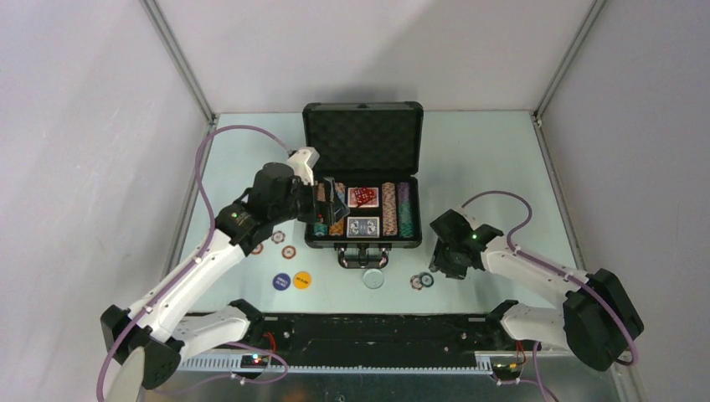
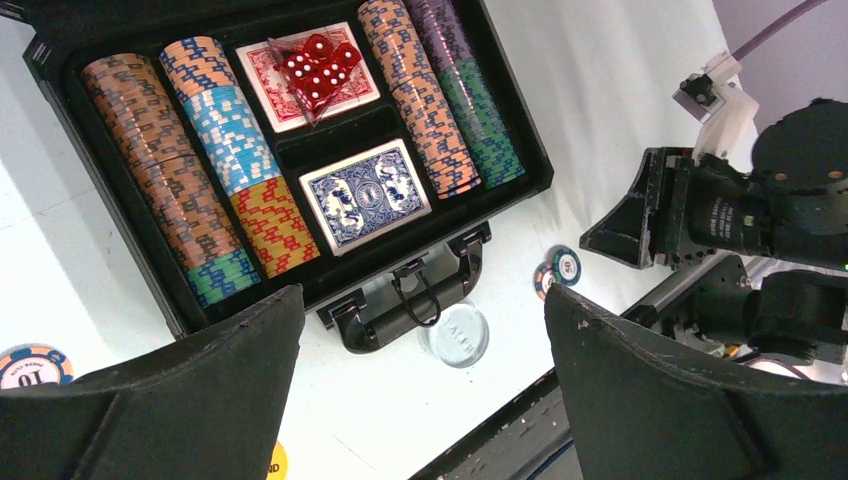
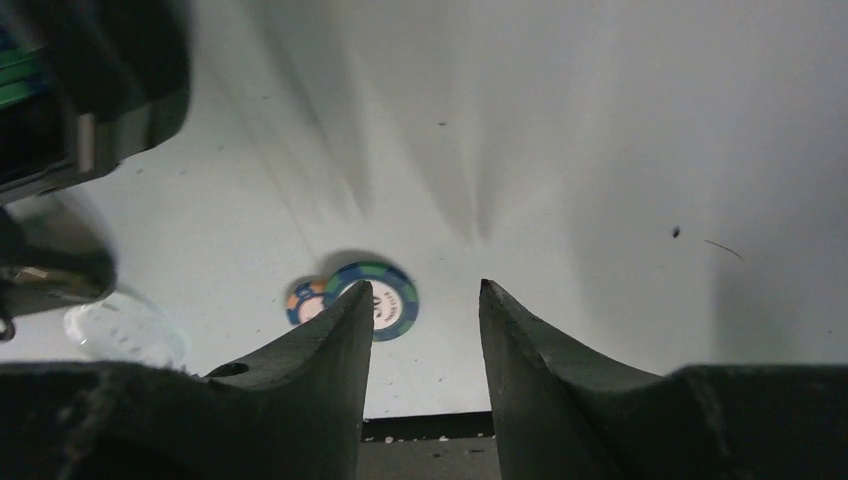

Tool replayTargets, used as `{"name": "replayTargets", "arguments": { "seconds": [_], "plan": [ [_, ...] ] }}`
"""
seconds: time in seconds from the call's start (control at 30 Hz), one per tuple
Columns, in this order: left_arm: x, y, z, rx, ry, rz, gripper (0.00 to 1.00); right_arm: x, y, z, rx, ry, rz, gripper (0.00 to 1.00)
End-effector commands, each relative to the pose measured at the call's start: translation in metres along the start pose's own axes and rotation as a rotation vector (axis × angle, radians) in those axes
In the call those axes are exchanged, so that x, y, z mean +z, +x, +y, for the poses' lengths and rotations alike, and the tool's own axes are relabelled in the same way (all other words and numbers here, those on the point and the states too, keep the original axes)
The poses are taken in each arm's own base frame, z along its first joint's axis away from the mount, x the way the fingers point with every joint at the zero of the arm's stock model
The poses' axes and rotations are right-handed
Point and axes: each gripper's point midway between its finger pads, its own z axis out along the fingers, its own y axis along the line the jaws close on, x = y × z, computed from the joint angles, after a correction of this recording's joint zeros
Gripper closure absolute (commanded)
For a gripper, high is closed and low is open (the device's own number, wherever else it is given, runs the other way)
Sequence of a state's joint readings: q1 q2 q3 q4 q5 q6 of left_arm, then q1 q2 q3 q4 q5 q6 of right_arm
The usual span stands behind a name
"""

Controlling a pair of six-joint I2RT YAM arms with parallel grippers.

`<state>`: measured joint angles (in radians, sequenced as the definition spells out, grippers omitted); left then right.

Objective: Pack up texas hold em set

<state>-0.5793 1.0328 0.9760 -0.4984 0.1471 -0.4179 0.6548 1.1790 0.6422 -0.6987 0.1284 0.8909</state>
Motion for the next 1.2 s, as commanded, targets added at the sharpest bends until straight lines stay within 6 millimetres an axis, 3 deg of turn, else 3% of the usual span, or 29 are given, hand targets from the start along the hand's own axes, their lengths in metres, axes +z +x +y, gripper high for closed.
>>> {"name": "replayTargets", "arguments": {
  "seconds": [0.0,0.27,0.5,0.83,1.17],
  "plan": [
    [-0.002,-0.002,-0.004,0.011,0.029,-0.01,0.05,0.007,-0.007,-0.007,0.11,0.035,-0.048,0.53],
    [-0.002,-0.002,-0.004,0.013,0.031,-0.007,0.05,0.021,-0.01,-0.026,0.112,0.154,-0.069,0.7],
    [0.0,0.0,-0.003,0.013,0.029,-0.001,0.05,0.031,0.005,-0.029,0.044,0.203,-0.024,0.86],
    [-0.001,0.0,0.0,0.016,0.014,-0.007,0.05,0.034,0.029,-0.002,-0.008,0.113,0.044,0.87],
    [0.0,0.002,0.0,0.013,0.016,-0.001,0.05,0.021,0.034,0.01,-0.004,0.051,0.041,0.86]
  ]
}}
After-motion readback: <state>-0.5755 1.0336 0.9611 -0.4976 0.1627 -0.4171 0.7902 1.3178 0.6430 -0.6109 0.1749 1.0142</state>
